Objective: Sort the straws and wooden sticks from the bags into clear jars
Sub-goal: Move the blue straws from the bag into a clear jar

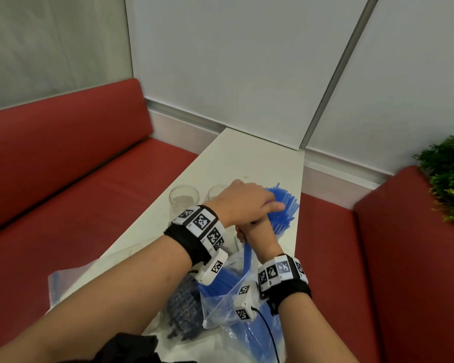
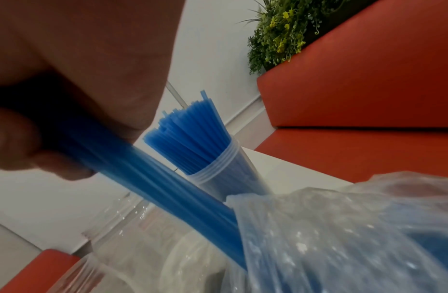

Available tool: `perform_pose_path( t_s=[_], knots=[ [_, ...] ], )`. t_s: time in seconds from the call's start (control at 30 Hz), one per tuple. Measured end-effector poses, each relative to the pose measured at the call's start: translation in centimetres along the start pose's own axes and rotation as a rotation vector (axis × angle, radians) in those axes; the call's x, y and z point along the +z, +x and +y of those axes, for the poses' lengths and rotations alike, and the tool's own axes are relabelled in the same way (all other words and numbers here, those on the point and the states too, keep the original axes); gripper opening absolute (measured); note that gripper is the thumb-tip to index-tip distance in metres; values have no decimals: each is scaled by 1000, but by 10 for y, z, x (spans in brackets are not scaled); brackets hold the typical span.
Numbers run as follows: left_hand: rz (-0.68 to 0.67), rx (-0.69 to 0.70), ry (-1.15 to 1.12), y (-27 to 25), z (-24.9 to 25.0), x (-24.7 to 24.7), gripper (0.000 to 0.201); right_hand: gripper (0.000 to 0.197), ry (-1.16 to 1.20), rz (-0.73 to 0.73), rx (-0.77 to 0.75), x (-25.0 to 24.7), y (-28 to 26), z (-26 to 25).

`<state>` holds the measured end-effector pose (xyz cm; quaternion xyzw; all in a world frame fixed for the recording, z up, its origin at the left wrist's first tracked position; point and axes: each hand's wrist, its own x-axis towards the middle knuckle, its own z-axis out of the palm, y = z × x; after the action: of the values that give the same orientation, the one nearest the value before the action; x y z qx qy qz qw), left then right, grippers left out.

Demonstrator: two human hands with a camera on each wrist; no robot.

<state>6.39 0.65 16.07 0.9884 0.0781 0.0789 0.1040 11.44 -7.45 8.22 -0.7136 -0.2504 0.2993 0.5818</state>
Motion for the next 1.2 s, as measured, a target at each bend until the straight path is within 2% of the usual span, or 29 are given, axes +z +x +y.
perform_pose_path(
  t_s=[0.03,0.13,0.17,0.2,0.27,0.33,0.4,0.47,0.63,0.77,0.9,1.07,1.13,1.2],
  knots=[
    [103,-10,-148,0,-2,-2,53,27,86,-43,-24,-2,-3,-5],
    [477,-152,-649,-3,-12,-6,46,34,184,20,-167,-11,-7,-17],
    [534,-236,-761,-6,-15,-4,42,36,185,26,-201,-14,-7,-25],
    [532,-337,-853,-9,-18,0,40,38,198,22,-231,-17,-6,-37],
    [391,-564,-1058,-15,-26,14,48,42,237,12,-291,-23,-4,-60],
    [129,-723,-1317,-24,-32,30,62,45,322,-9,-343,-26,-4,-77],
    [-113,-739,-1604,-32,-35,46,69,47,406,-24,-382,-26,-5,-88],
    [-218,-724,-1840,-36,-33,59,65,47,406,-23,-396,-23,-8,-93],
    [-256,-757,-1880,-36,-24,73,38,47,455,-5,-395,-21,-14,-97],
    [-190,-839,-2121,-33,-22,80,35,46,452,-35,-396,-21,-13,-92],
    [-161,-803,-2259,-31,-24,82,23,42,333,-130,-339,-35,-9,-80],
    [-102,-842,-2100,-34,-35,96,30,21,-190,-337,-92,-84,-1,-83],
    [-11,-881,-1996,-33,-37,104,26,12,-216,-350,-5,-95,0,-84],
    [24,-893,-1837,-34,-39,114,26,11,-218,-267,1,-100,4,-83]
  ],
)
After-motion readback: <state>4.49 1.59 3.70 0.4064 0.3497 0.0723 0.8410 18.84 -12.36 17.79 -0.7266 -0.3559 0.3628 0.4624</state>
